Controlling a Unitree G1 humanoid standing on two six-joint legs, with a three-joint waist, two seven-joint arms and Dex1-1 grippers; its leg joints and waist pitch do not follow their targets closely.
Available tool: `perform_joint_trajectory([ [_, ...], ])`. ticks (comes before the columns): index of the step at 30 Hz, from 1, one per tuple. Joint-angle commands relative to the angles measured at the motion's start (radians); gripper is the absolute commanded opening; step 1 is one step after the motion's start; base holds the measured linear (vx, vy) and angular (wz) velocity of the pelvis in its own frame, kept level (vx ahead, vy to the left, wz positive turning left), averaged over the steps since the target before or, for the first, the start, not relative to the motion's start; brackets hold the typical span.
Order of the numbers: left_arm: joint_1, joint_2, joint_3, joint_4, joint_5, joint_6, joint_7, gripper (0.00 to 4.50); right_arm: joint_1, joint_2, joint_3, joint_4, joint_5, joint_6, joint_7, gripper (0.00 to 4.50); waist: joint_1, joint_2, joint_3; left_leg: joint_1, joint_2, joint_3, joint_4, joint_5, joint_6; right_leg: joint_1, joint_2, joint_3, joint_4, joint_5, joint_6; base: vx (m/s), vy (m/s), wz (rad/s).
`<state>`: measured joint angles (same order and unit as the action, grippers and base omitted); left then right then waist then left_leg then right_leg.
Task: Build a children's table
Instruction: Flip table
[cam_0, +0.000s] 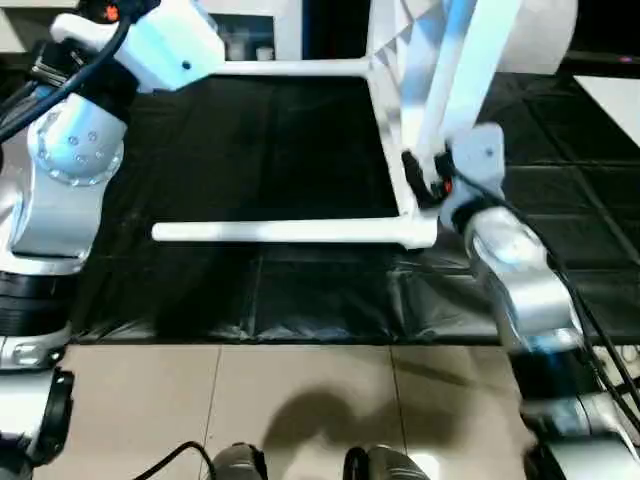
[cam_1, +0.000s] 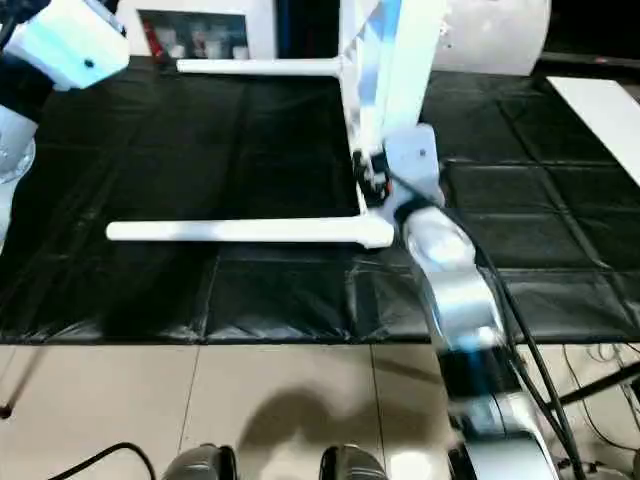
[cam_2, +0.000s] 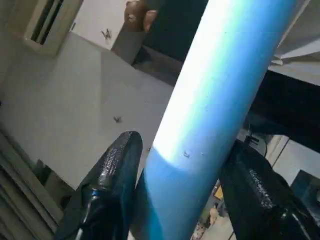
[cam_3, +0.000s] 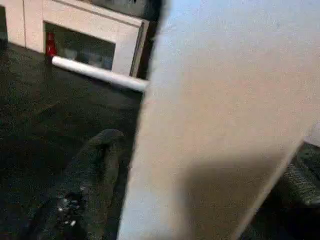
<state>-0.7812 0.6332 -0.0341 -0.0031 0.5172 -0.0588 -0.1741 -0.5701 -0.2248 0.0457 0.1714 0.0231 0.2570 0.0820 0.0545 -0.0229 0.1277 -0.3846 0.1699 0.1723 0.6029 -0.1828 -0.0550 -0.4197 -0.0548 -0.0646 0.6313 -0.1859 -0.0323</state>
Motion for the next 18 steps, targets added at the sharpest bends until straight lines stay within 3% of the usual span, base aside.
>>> perform_joint_trajectory([
  [1,-0.024,-0.029,0.024,-0.022,-0.082,0.004,0.000,2.18,-0.013,0.005,-0.003,0.012,-0.006,-0.016,0.006,3.14,-0.001,0.012,-0.085,0.015,0.049,-0.018,-0.062,-0.085,-0.005,0.064,-0.082,0.065,-0.057,-0.035,-0.218,0.000,0.000,0.00],
  [9,-0.037,-0.058,0.055,0.023,-0.122,0.019,-0.002,2.18,-0.012,-0.001,-0.001,0.036,-0.021,-0.040,0.011,2.60,0.003,0.011,-0.088,0.015,0.049,-0.017,-0.062,-0.082,-0.001,0.065,-0.083,0.064,-0.058,-0.038,-0.214,0.000,0.000,0.00],
  [12,-0.039,-0.066,0.073,0.045,-0.148,0.017,-0.002,2.18,-0.028,-0.035,-0.004,0.050,-0.040,-0.058,0.024,2.44,0.004,0.013,-0.089,0.014,0.048,-0.016,-0.061,-0.082,0.001,0.066,-0.083,0.064,-0.058,-0.043,-0.214,0.000,0.000,0.00],
  [17,-0.036,-0.099,0.116,0.048,-0.196,0.049,0.008,2.18,-0.066,-0.103,-0.009,0.038,-0.060,-0.057,0.064,2.32,0.004,0.006,-0.092,0.009,0.043,-0.014,-0.056,-0.048,0.029,0.072,-0.082,0.064,-0.055,-0.019,-0.218,0.000,0.000,0.00],
  [18,-0.037,-0.133,0.162,0.041,-0.250,0.087,0.016,2.18,-0.106,-0.150,-0.026,0.037,-0.057,-0.050,0.099,2.31,0.004,0.006,-0.092,0.007,0.041,-0.012,-0.055,-0.036,0.040,0.073,-0.081,0.064,-0.054,-0.012,-0.219,0.000,0.000,0.00],
])
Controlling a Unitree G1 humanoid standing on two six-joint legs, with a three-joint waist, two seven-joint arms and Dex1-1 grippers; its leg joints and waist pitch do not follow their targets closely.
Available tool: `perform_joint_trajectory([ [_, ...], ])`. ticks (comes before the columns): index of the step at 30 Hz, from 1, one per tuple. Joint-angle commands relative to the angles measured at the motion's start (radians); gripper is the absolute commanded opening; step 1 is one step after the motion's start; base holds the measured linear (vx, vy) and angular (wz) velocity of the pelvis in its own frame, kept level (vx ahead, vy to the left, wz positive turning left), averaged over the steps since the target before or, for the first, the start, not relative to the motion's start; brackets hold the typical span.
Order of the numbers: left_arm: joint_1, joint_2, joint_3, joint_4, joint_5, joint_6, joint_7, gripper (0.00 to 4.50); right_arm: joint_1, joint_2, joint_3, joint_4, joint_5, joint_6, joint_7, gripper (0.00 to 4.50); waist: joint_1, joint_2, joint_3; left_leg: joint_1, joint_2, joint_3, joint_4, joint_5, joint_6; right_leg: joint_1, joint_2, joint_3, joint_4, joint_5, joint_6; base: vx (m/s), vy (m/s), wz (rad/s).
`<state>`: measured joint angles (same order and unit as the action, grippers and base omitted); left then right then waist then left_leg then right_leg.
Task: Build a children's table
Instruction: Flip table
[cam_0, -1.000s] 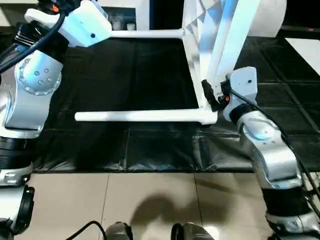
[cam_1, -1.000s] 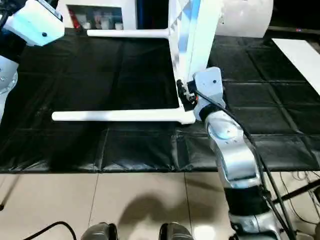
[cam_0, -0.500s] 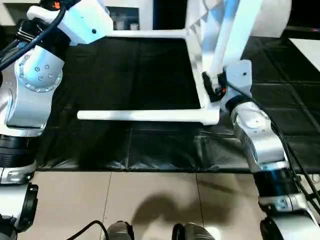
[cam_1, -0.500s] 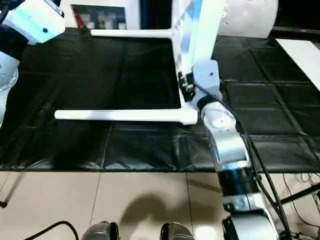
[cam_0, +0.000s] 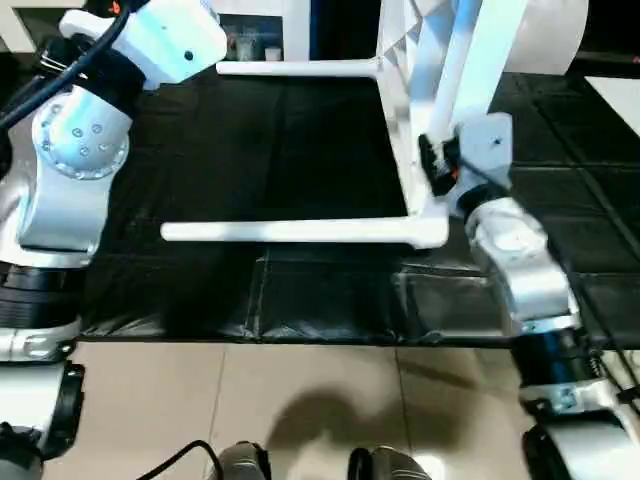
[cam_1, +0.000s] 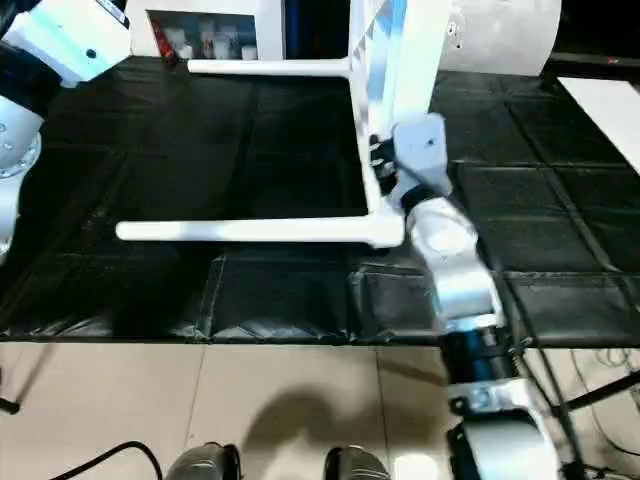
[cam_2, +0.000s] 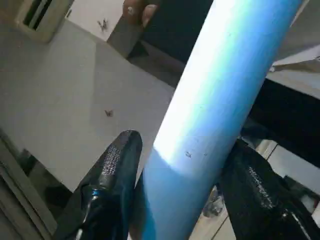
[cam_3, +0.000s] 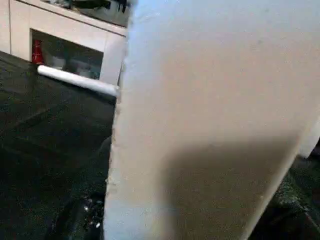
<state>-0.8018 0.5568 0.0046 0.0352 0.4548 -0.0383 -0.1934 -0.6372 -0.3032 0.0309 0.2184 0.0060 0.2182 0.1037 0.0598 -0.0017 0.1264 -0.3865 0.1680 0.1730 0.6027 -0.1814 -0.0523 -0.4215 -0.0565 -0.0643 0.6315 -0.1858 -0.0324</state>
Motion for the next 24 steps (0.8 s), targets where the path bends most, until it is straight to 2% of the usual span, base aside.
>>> perform_joint_trajectory([
  [1,-0.016,-0.057,0.123,0.003,-0.187,0.066,0.036,2.18,-0.039,-0.071,-0.011,-0.010,-0.040,-0.011,0.078,2.29,-0.002,-0.016,-0.090,0.009,0.042,-0.012,-0.055,-0.036,0.043,0.075,-0.078,0.063,-0.055,-0.015,-0.222,0.000,0.000,0.00],
  [2,-0.018,-0.082,0.171,-0.006,-0.232,0.099,0.047,2.18,-0.089,-0.118,-0.032,-0.001,-0.034,-0.006,0.109,2.28,-0.002,-0.018,-0.091,0.009,0.041,-0.011,-0.052,-0.030,0.057,0.075,-0.077,0.062,-0.055,-0.018,-0.222,0.000,0.000,0.00],
  [4,-0.012,-0.093,0.200,-0.013,-0.255,0.120,0.056,2.18,-0.127,-0.151,-0.044,0.005,-0.029,-0.002,0.132,2.25,-0.001,-0.017,-0.090,0.006,0.037,-0.010,-0.049,-0.028,0.078,0.076,-0.077,0.060,-0.057,-0.040,-0.225,0.000,0.000,0.00],
  [5,-0.002,-0.099,0.220,-0.019,-0.271,0.133,0.058,2.18,-0.159,-0.178,-0.053,0.015,-0.026,-0.001,0.149,2.24,-0.002,-0.022,-0.089,0.007,0.037,-0.007,-0.049,-0.033,0.085,0.073,-0.076,0.061,-0.061,-0.053,-0.220,0.000,0.000,0.00],
  [6,0.009,-0.112,0.238,-0.028,-0.287,0.150,0.065,2.18,-0.193,-0.206,-0.058,0.030,-0.023,-0.004,0.170,2.23,0.001,-0.017,-0.090,0.009,0.039,-0.008,-0.048,-0.032,0.089,0.070,-0.076,0.060,-0.060,-0.068,-0.220,0.000,0.000,0.00],
  [7,0.009,-0.112,0.239,-0.028,-0.288,0.151,0.065,2.18,-0.194,-0.207,-0.058,0.030,-0.023,-0.004,0.170,2.23,-0.001,-0.023,-0.087,0.009,0.040,-0.007,-0.049,-0.036,0.093,0.070,-0.075,0.058,-0.060,-0.083,-0.219,0.000,0.000,0.00],
  [8,0.029,-0.139,0.267,-0.046,-0.316,0.178,0.075,2.18,-0.268,-0.258,-0.064,0.073,-0.020,-0.014,0.208,2.23,-0.003,-0.024,-0.088,0.009,0.042,-0.007,-0.048,-0.040,0.098,0.069,-0.076,0.056,-0.060,-0.093,-0.223,0.000,0.000,0.00],
  [9,0.029,-0.139,0.267,-0.046,-0.316,0.178,0.075,2.18,-0.268,-0.258,-0.064,0.073,-0.020,-0.014,0.208,2.23,-0.004,-0.024,-0.087,0.008,0.042,-0.008,-0.048,-0.042,0.101,0.069,-0.075,0.055,-0.061,-0.101,-0.225,0.000,0.000,0.00],
  [11,0.077,-0.189,0.304,-0.080,-0.358,0.223,0.090,2.18,-0.369,-0.317,-0.043,0.139,-0.026,-0.038,0.287,2.23,-0.006,-0.023,-0.084,0.008,0.044,-0.009,-0.047,-0.058,0.106,0.067,-0.077,0.055,-0.065,-0.129,-0.224,0.000,0.000,0.00],
  [12,0.098,-0.219,0.321,-0.099,-0.375,0.249,0.095,2.18,-0.417,-0.342,-0.027,0.171,-0.029,-0.048,0.332,2.23,-0.013,-0.031,-0.083,0.008,0.045,-0.008,-0.046,-0.071,0.109,0.066,-0.076,0.054,-0.068,-0.143,-0.227,0.000,0.000,0.00],
  [13,0.115,-0.246,0.332,-0.116,-0.388,0.278,0.100,2.18,-0.460,-0.361,-0.015,0.200,-0.031,-0.057,0.371,2.23,-0.014,-0.031,-0.086,0.009,0.046,-0.009,-0.044,-0.073,0.109,0.068,-0.077,0.053,-0.064,-0.144,-0.234,0.000,0.000,0.00],
  [15,0.145,-0.292,0.345,-0.146,-0.414,0.335,0.109,2.18,-0.531,-0.379,-0.002,0.255,-0.025,-0.065,0.433,2.23,-0.018,-0.032,-0.081,0.007,0.046,-0.007,-0.040,-0.095,0.127,0.063,-0.079,0.052,-0.071,-0.178,-0.242,0.000,0.000,0.00],
  [16,0.165,-0.310,0.337,-0.157,-0.419,0.354,0.108,2.18,-0.560,-0.379,0.002,0.284,-0.015,-0.059,0.464,2.23,-0.015,-0.033,-0.078,0.007,0.045,-0.005,-0.040,-0.102,0.132,0.059,-0.076,0.054,-0.077,-0.201,-0.227,0.000,0.000,0.00],
  [17,0.193,-0.334,0.324,-0.172,-0.424,0.381,0.106,2.18,-0.601,-0.379,0.006,0.326,-0.001,-0.050,0.509,2.23,-0.016,-0.029,-0.080,0.008,0.046,-0.006,-0.039,-0.106,0.131,0.058,-0.077,0.054,-0.075,-0.206,-0.229,0.000,0.000,0.00],
  [19,0.213,-0.348,0.306,-0.180,-0.416,0.387,0.106,2.18,-0.624,-0.381,0.021,0.355,-0.007,-0.057,0.540,2.23,-0.017,-0.029,-0.078,0.009,0.052,-0.008,-0.040,-0.128,0.124,0.054,-0.074,0.050,-0.082,-0.229,-0.222,0.000,0.000,0.00],
  [20,0.241,-0.373,0.279,-0.191,-0.406,0.415,0.114,2.17,-0.667,-0.380,0.058,0.426,-0.037,-0.113,0.590,2.23,-0.018,-0.031,-0.078,0.008,0.054,-0.011,-0.042,-0.139,0.116,0.055,-0.073,0.049,-0.081,-0.228,-0.218,0.000,0.000,0.00],
  [22,0.247,-0.380,0.274,-0.196,-0.403,0.425,0.119,2.16,-0.684,-0.376,0.069,0.458,-0.046,-0.138,0.607,2.23,-0.023,-0.040,-0.075,0.014,0.057,-0.011,-0.041,-0.183,0.102,0.048,-0.074,0.048,-0.084,-0.263,-0.219,0.000,0.000,0.00],
  [23,0.247,-0.382,0.275,-0.200,-0.400,0.437,0.120,2.15,-0.700,-0.366,0.071,0.488,-0.041,-0.152,0.621,2.23,-0.019,-0.038,-0.072,0.015,0.056,-0.012,-0.042,-0.196,0.098,0.046,-0.075,0.049,-0.088,-0.291,-0.209,0.000,0.000,0.00],
  [24,0.247,-0.382,0.278,-0.202,-0.397,0.445,0.118,2.15,-0.707,-0.360,0.072,0.504,-0.038,-0.160,0.627,2.47,-0.019,-0.037,-0.073,0.017,0.058,-0.013,-0.043,-0.201,0.090,0.045,-0.076,0.050,-0.088,-0.298,-0.204,0.000,0.000,0.00],
])
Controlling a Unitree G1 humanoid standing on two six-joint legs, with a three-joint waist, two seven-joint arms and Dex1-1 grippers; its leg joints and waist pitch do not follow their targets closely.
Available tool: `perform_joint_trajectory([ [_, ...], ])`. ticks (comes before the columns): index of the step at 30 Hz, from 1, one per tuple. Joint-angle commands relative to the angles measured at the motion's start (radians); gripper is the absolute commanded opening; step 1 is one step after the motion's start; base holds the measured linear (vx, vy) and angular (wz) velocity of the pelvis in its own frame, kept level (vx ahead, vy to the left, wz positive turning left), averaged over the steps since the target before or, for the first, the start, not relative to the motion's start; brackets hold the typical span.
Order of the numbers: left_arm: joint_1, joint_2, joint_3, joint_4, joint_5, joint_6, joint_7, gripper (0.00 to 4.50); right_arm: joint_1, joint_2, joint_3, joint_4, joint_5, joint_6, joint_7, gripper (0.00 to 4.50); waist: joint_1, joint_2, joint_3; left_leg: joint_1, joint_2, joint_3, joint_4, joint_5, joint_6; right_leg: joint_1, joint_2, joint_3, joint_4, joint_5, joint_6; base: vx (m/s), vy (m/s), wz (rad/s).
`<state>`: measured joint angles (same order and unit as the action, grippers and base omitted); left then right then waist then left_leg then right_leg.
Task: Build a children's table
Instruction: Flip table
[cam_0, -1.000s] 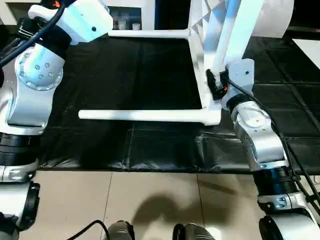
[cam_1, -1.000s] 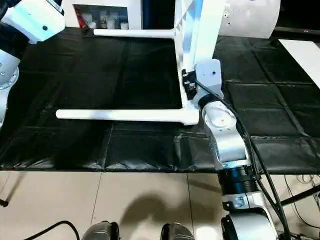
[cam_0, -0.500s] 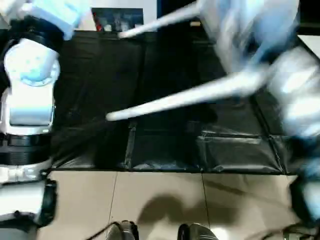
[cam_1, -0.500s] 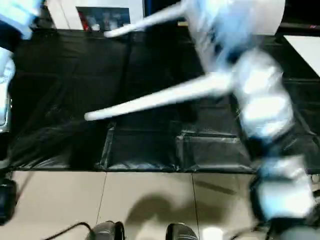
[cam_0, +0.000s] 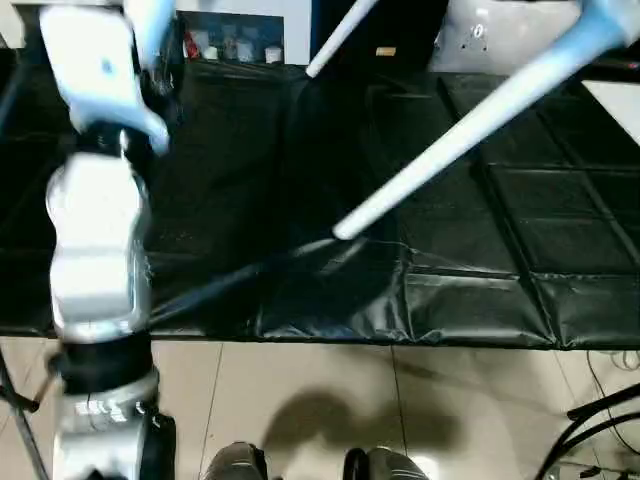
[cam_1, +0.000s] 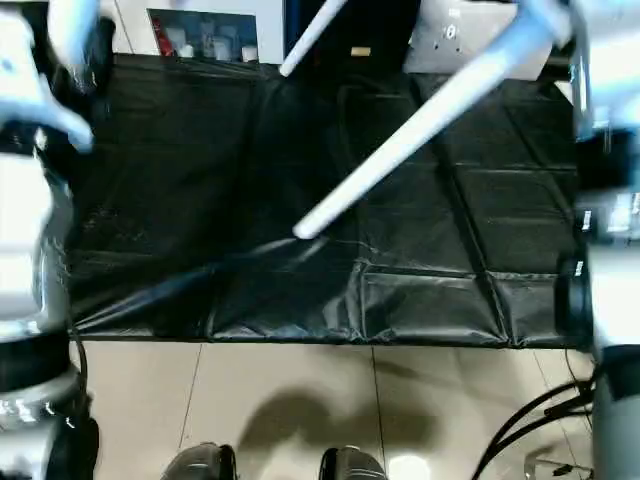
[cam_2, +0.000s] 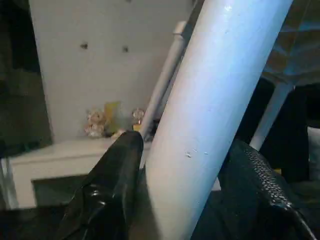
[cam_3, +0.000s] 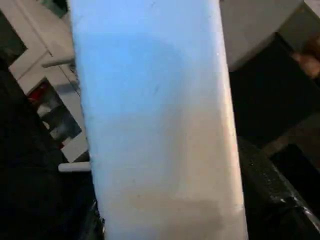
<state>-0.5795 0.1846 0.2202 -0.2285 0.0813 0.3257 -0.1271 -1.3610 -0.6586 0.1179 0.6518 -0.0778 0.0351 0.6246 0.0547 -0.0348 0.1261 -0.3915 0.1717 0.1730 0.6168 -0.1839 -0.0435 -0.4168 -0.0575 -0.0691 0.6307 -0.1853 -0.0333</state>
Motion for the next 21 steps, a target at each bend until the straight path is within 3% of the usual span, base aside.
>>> perform_joint_trajectory([
  [1,0.022,-0.005,0.067,0.058,-0.019,0.093,0.046,2.13,0.009,0.010,-0.013,0.093,0.051,0.012,0.111,2.72,-0.016,-0.006,-0.071,0.020,0.055,-0.015,-0.059,-0.209,0.074,0.040,-0.073,0.053,-0.086,-0.301,-0.201,0.000,0.000,0.00],
  [7,0.026,0.017,0.064,0.033,-0.025,0.114,0.043,2.11,0.004,0.028,-0.012,0.119,0.056,-0.031,0.149,3.15,-0.022,-0.007,-0.069,0.020,0.055,-0.023,-0.064,-0.285,0.040,0.038,-0.076,0.053,-0.090,-0.352,-0.171,0.000,0.000,0.00],
  [8,0.027,0.022,0.064,0.029,-0.025,0.121,0.042,2.10,0.013,0.027,-0.006,0.112,0.070,-0.078,0.211,3.20,-0.025,-0.007,-0.070,0.017,0.055,-0.022,-0.063,-0.291,0.045,0.040,-0.076,0.054,-0.088,-0.335,-0.175,0.000,0.000,0.00],
  [11,0.027,0.025,0.064,0.026,-0.027,0.129,0.042,2.06,0.024,0.025,-0.002,0.097,0.086,-0.105,0.263,3.50,-0.031,-0.010,-0.072,0.008,0.052,-0.024,-0.063,-0.260,0.058,0.048,-0.077,0.052,-0.086,-0.316,-0.176,0.000,0.000,0.00],
  [12,0.027,0.027,0.063,0.026,-0.027,0.131,0.042,2.01,0.031,0.023,-0.001,0.083,0.094,-0.110,0.280,3.59,-0.030,-0.004,-0.073,0.010,0.052,-0.022,-0.060,-0.243,0.066,0.046,-0.077,0.054,-0.086,-0.290,-0.186,0.000,0.000,0.00],
  [15,0.022,0.030,0.058,0.029,-0.026,0.139,0.043,1.93,0.040,0.024,-0.019,0.065,0.121,-0.136,0.313,3.75,-0.028,-0.003,-0.075,0.014,0.055,-0.020,-0.058,-0.220,0.090,0.043,-0.076,0.053,-0.086,-0.259,-0.211,0.000,0.000,0.00],
  [18,0.020,0.039,0.048,0.037,-0.028,0.143,0.044,1.82,0.042,0.037,-0.084,0.042,0.199,-0.179,0.339,4.01,-0.021,0.001,-0.078,0.016,0.059,-0.019,-0.058,-0.203,0.100,0.043,-0.076,0.054,-0.082,-0.216,-0.230,0.000,0.000,0.00],
  [21,0.013,0.056,0.044,0.056,-0.028,0.121,0.031,1.77,0.053,0.071,-0.223,-0.055,0.364,-0.118,0.317,4.26,-0.017,0.006,-0.082,0.010,0.061,-0.020,-0.056,-0.129,0.137,0.048,-0.075,0.055,-0.068,-0.083,-0.264,0.000,0.000,0.00],
])
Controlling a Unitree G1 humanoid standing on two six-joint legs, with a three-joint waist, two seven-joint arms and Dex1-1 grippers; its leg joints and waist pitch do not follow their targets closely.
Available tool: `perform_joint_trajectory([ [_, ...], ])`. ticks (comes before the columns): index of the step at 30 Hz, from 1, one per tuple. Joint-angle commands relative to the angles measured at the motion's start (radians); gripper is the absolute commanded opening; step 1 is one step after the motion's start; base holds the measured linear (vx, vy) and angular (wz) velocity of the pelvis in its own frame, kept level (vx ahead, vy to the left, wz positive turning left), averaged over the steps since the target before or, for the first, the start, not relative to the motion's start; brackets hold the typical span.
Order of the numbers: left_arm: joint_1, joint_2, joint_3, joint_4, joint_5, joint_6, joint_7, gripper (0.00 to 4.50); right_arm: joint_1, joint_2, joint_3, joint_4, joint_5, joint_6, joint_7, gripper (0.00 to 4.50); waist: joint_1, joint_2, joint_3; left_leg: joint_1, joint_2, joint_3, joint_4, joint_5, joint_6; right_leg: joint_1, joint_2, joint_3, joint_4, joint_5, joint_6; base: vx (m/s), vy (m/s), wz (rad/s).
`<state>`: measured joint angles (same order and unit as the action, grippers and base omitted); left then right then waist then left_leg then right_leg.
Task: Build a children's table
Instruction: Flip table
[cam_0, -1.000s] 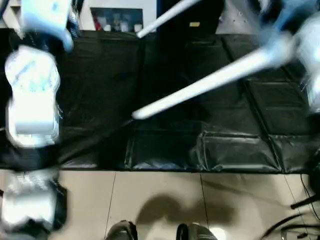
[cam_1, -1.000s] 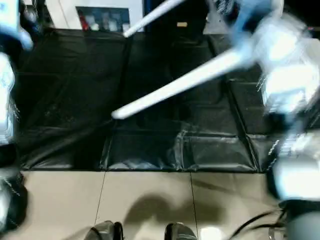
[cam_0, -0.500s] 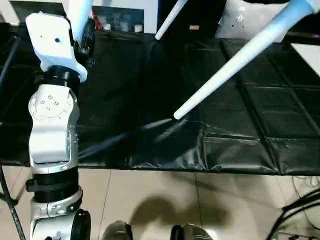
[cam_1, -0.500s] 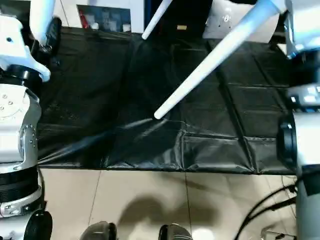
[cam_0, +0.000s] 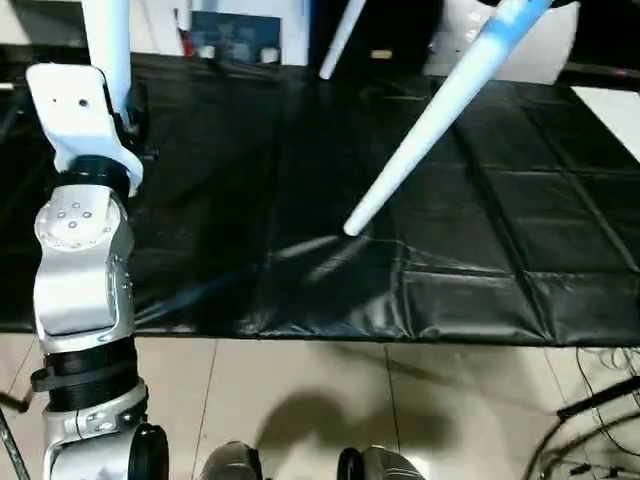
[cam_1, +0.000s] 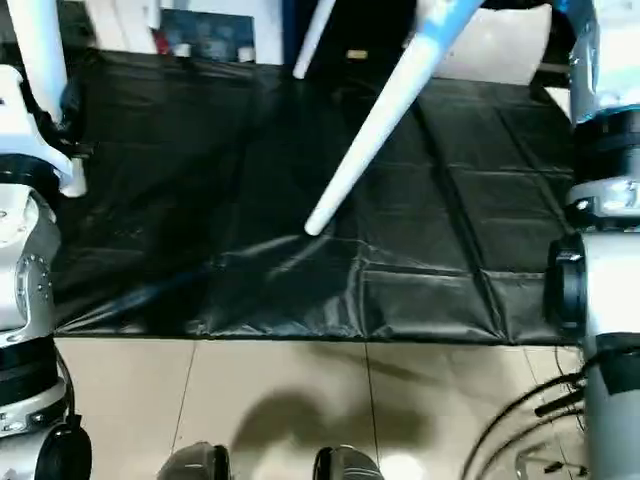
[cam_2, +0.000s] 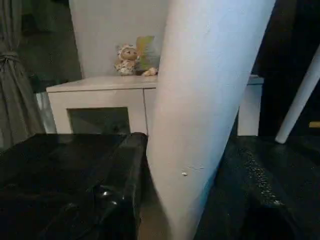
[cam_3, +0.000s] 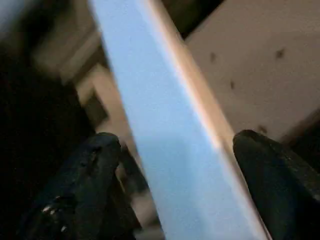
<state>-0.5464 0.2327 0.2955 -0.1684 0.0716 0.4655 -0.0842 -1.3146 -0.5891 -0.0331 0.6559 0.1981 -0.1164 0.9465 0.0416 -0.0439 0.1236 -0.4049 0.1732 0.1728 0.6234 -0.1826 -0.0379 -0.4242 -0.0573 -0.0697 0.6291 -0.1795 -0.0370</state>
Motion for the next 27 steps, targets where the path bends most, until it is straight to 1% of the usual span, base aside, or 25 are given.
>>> perform_joint_trajectory([
  [1,-0.021,0.008,-0.031,-0.004,-0.018,-0.019,-0.012,1.75,0.007,0.001,-0.073,-0.060,0.089,0.034,-0.005,4.33,-0.001,0.016,-0.082,0.025,0.060,-0.020,-0.062,-0.106,0.144,0.056,-0.075,0.054,-0.063,-0.055,-0.269,0.000,0.000,0.00],
  [2,-0.022,0.015,-0.033,0.004,-0.018,-0.032,-0.020,1.75,0.020,0.006,-0.109,-0.096,0.134,0.066,-0.015,4.33,-0.001,0.016,-0.084,0.023,0.060,-0.021,-0.060,-0.092,0.148,0.057,-0.075,0.054,-0.058,-0.037,-0.276,0.000,0.000,0.00],
  [3,-0.022,0.022,-0.037,0.011,-0.017,-0.045,-0.026,1.72,0.038,0.008,-0.132,-0.127,0.162,0.084,-0.026,4.46,0.004,0.016,-0.086,0.023,0.060,-0.020,-0.059,-0.065,0.161,0.059,-0.075,0.054,-0.055,-0.003,-0.281,0.000,0.000,0.00],
  [4,-0.021,0.030,-0.039,0.018,-0.015,-0.056,-0.032,1.72,0.056,0.012,-0.165,-0.157,0.193,0.113,-0.053,4.46,0.005,0.016,-0.087,0.022,0.059,-0.020,-0.058,-0.050,0.167,0.060,-0.075,0.054,-0.052,0.016,-0.283,0.000,0.000,0.00],
  [6,-0.019,0.039,-0.040,0.028,-0.015,-0.068,-0.040,1.68,0.084,0.012,-0.219,-0.188,0.232,0.139,-0.109,4.50,0.013,0.028,-0.088,0.020,0.058,-0.020,-0.054,0.005,0.184,0.057,-0.072,0.053,-0.047,0.089,-0.292,0.000,0.000,0.00],
  [7,-0.019,0.044,-0.039,0.035,-0.018,-0.078,-0.045,1.67,0.101,0.011,-0.252,-0.200,0.255,0.154,-0.139,4.50,0.015,0.025,-0.087,0.021,0.058,-0.019,-0.055,0.003,0.185,0.055,-0.071,0.052,-0.048,0.090,-0.295,0.000,0.000,0.00],
  [8,-0.019,0.047,-0.039,0.040,-0.020,-0.085,-0.048,1.65,0.113,0.009,-0.274,-0.207,0.270,0.162,-0.159,4.50,0.016,0.024,-0.087,0.021,0.058,-0.018,-0.055,-0.005,0.182,0.056,-0.073,0.052,-0.048,0.083,-0.299,0.000,0.000,0.00],
  [9,-0.018,0.053,-0.041,0.045,-0.020,-0.094,-0.055,1.65,0.142,0.005,-0.310,-0.232,0.306,0.195,-0.173,4.50,0.019,0.031,-0.081,0.020,0.055,-0.019,-0.058,-0.028,0.172,0.057,-0.073,0.051,-0.054,0.047,-0.295,0.000,0.000,0.00],
  [10,-0.018,0.059,-0.043,0.050,-0.020,-0.100,-0.060,1.65,0.170,0.001,-0.339,-0.259,0.336,0.228,-0.181,4.50,0.019,0.032,-0.079,0.021,0.056,-0.019,-0.060,-0.058,0.157,0.058,-0.073,0.050,-0.059,0.012,-0.283,0.000,0.000,0.00],
  [11,-0.018,0.064,-0.044,0.053,-0.019,-0.103,-0.063,1.65,0.200,-0.003,-0.357,-0.284,0.360,0.256,-0.179,4.50,0.018,0.030,-0.080,0.022,0.057,-0.020,-0.062,-0.073,0.141,0.059,-0.074,0.049,-0.058,-0.004,-0.280,0.000,0.000,0.00],
  [12,-0.019,0.074,-0.048,0.062,-0.018,-0.111,-0.069,1.62,0.257,-0.008,-0.388,-0.329,0.413,0.323,-0.171,4.50,0.020,0.035,-0.077,0.023,0.056,-0.021,-0.064,-0.079,0.138,0.060,-0.073,0.049,-0.062,-0.012,-0.273,0.000,0.000,0.00],
  [13,-0.019,0.080,-0.050,0.067,-0.017,-0.115,-0.071,1.62,0.289,-0.011,-0.403,-0.353,0.441,0.362,-0.165,4.50,0.023,0.035,-0.077,0.026,0.057,-0.020,-0.064,-0.082,0.138,0.058,-0.074,0.051,-0.066,-0.013,-0.266,0.000,0.000,0.00],
  [14,-0.020,0.084,-0.050,0.071,-0.018,-0.119,-0.073,1.61,0.329,-0.014,-0.417,-0.378,0.465,0.392,-0.157,4.50,0.022,0.032,-0.076,0.023,0.057,-0.022,-0.066,-0.081,0.134,0.063,-0.075,0.050,-0.064,-0.015,-0.264,0.000,0.000,0.00],
  [15,-0.020,0.088,-0.050,0.075,-0.020,-0.122,-0.075,1.61,0.375,-0.017,-0.428,-0.396,0.482,0.414,-0.145,4.50,0.022,0.032,-0.077,0.023,0.057,-0.022,-0.066,-0.078,0.131,0.062,-0.076,0.050,-0.065,-0.017,-0.259,0.000,0.000,0.00],
  [16,-0.020,0.092,-0.050,0.079,-0.023,-0.126,-0.079,1.61,0.455,-0.021,-0.436,-0.406,0.487,0.440,-0.131,4.50,0.022,0.030,-0.076,0.020,0.056,-0.022,-0.067,-0.081,0.129,0.064,-0.078,0.049,-0.067,-0.030,-0.259,0.000,0.000,0.00],
  [17,-0.019,0.095,-0.050,0.082,-0.024,-0.129,-0.081,1.61,0.491,-0.019,-0.437,-0.412,0.492,0.458,-0.129,4.50,0.022,0.030,-0.075,0.019,0.055,-0.021,-0.066,-0.083,0.126,0.063,-0.078,0.050,-0.070,-0.040,-0.255,0.000,0.000,0.00],
  [18,-0.016,0.097,-0.049,0.084,-0.026,-0.133,-0.084,1.61,0.534,-0.013,-0.435,-0.418,0.499,0.471,-0.124,4.50,0.021,0.030,-0.073,0.020,0.054,-0.021,-0.067,-0.098,0.122,0.062,-0.080,0.049,-0.075,-0.073,-0.253,0.000,0.000,0.00],
  [19,-0.015,0.098,-0.049,0.085,-0.026,-0.136,-0.086,1.61,0.558,-0.007,-0.433,-0.423,0.504,0.478,-0.122,4.50,0.019,0.028,-0.073,0.018,0.051,-0.019,-0.067,-0.103,0.119,0.063,-0.079,0.049,-0.078,-0.089,-0.248,0.000,0.000,0.00],
  [20,-0.012,0.100,-0.049,0.087,-0.026,-0.137,-0.089,1.61,0.585,0.001,-0.414,-0.420,0.491,0.479,-0.117,4.50,0.019,0.028,-0.073,0.017,0.050,-0.021,-0.067,-0.111,0.114,0.062,-0.080,0.048,-0.080,-0.120,-0.240,0.000,0.000,0.00],
  [21,-0.012,0.100,-0.049,0.087,-0.026,-0.137,-0.089,1.61,0.585,0.001,-0.414,-0.420,0.491,0.479,-0.117,4.50,0.018,0.027,-0.071,0.018,0.050,-0.020,-0.068,-0.119,0.110,0.059,-0.080,0.047,-0.084,-0.148,-0.233,0.000,0.000,0.00],
  [22,-0.011,0.102,-0.050,0.089,-0.027,-0.139,-0.090,1.61,0.605,0.006,-0.402,-0.425,0.484,0.485,-0.118,4.50,0.016,0.027,-0.071,0.017,0.049,-0.020,-0.068,-0.123,0.107,0.059,-0.079,0.047,-0.084,-0.162,-0.231,0.000,0.000,0.00],
  [24,-0.006,0.109,-0.055,0.094,-0.028,-0.145,-0.093,1.61,0.635,0.031,-0.362,-0.406,0.461,0.501,-0.134,4.50,0.014,0.028,-0.067,0.017,0.048,-0.020,-0.069,-0.136,0.099,0.053,-0.079,0.046,-0.090,-0.216,-0.215,0.000,0.000,0.00],
  [25,-0.004,0.113,-0.058,0.097,-0.029,-0.148,-0.096,1.61,0.635,0.046,-0.344,-0.381,0.446,0.507,-0.153,4.50,0.014,0.029,-0.066,0.018,0.049,-0.019,-0.069,-0.143,0.096,0.052,-0.079,0.046,-0.092,-0.230,-0.211,0.000,0.000,0.00],
  [26,-0.002,0.119,-0.064,0.101,-0.029,-0.152,-0.101,1.61,0.628,0.060,-0.325,-0.347,0.418,0.507,-0.185,4.50,0.012,0.031,-0.067,0.019,0.049,-0.020,-0.070,-0.149,0.084,0.047,-0.079,0.046,-0.093,-0.252,-0.204,0.000,0.000,0.00],
  [27,-0.002,0.120,-0.064,0.101,-0.028,-0.152,-0.101,1.61,0.627,0.062,-0.323,-0.344,0.416,0.506,-0.185,4.50,0.012,0.032,-0.066,0.020,0.049,-0.021,-0.071,-0.152,0.080,0.046,-0.078,0.046,-0.094,-0.256,-0.204,0.000,0.000,0.00],
])
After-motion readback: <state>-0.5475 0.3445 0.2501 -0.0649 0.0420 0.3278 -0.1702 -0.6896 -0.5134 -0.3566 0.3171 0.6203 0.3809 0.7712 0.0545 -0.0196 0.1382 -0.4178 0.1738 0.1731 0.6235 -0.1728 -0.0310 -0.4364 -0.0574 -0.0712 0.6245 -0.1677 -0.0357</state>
